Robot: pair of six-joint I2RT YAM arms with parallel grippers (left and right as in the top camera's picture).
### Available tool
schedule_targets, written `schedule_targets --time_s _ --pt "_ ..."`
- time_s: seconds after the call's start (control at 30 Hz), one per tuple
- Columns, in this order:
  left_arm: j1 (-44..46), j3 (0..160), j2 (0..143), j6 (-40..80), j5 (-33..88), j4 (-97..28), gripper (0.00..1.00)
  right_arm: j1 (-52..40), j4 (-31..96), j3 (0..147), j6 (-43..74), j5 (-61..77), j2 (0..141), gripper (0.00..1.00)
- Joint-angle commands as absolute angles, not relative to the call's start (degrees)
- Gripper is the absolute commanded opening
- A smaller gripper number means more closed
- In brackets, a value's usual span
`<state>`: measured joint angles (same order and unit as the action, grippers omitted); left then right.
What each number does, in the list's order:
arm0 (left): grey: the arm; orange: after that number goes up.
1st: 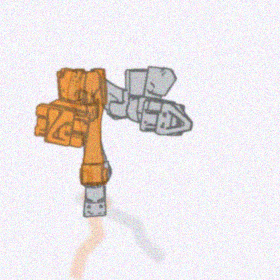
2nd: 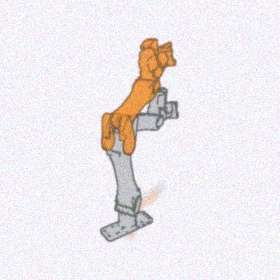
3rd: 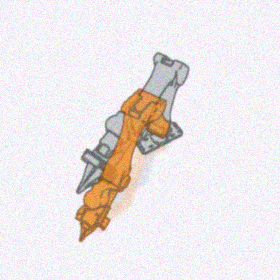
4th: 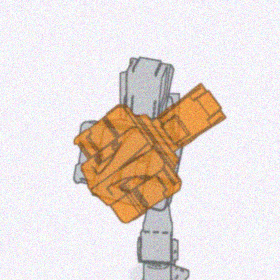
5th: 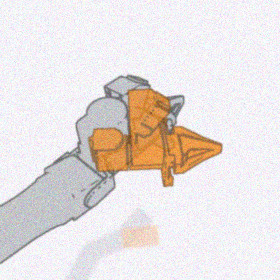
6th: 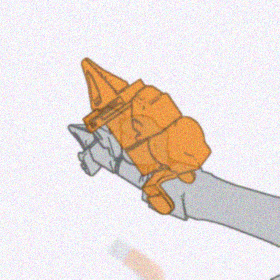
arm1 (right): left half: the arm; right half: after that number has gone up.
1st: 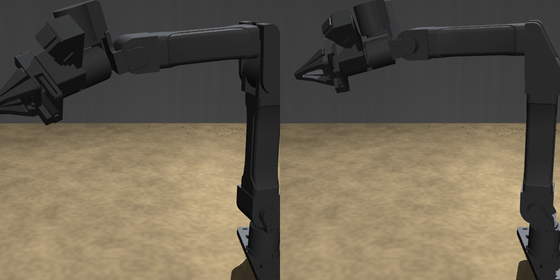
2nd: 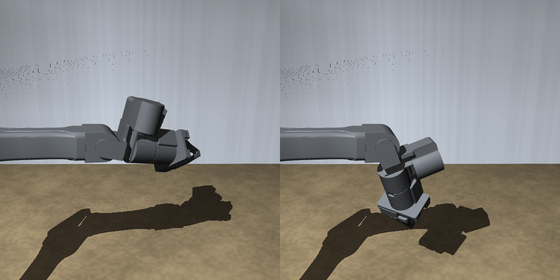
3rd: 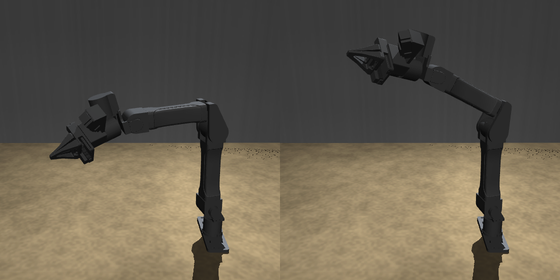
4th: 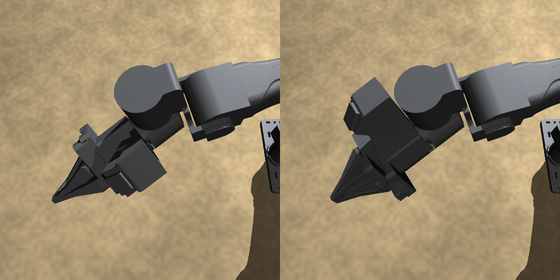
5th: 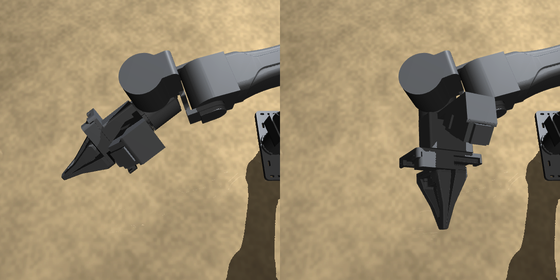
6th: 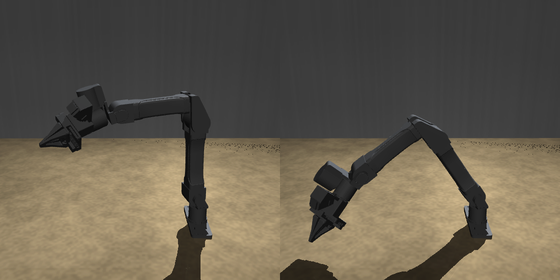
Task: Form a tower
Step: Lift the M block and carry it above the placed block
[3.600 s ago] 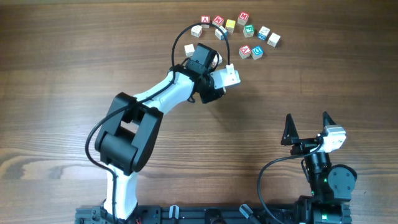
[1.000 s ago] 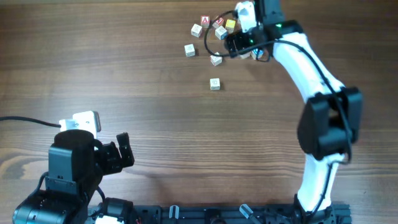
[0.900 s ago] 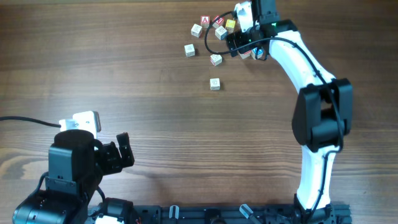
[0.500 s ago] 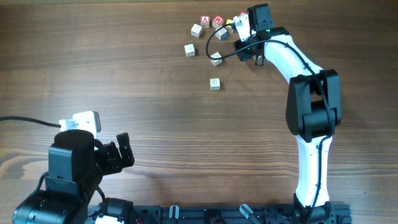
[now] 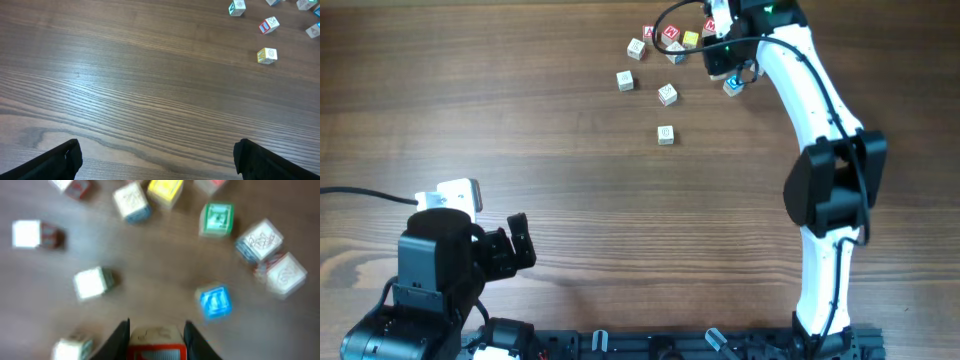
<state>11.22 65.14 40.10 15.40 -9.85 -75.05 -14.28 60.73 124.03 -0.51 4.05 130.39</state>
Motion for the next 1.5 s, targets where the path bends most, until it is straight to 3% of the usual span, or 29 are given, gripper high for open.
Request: schedule_targets --time_s 0.0,0.27,0.73,1.47 --pt "11.07 65.01 39.79 15.88 -10.57 -74.87 1.0 -18.17 67.31 125.29 14.63 4.91 127.15 0.04" --pt "11.07 65.01 39.79 15.9 -10.57 -74.87 1.0 -27.46 66.65 119.24 18.26 0.38 127.31 0.04" --pt "11.07 65.01 39.79 15.9 -10.55 -74.87 1.0 -28.77 54.13 105.58 19.55 -0.54 127.31 0.04" --pt "11.07 65.01 39.79 15.9 -10.55 -74.87 1.0 -28.77 51.66 105.23 19.73 -3.49 127.74 0.22"
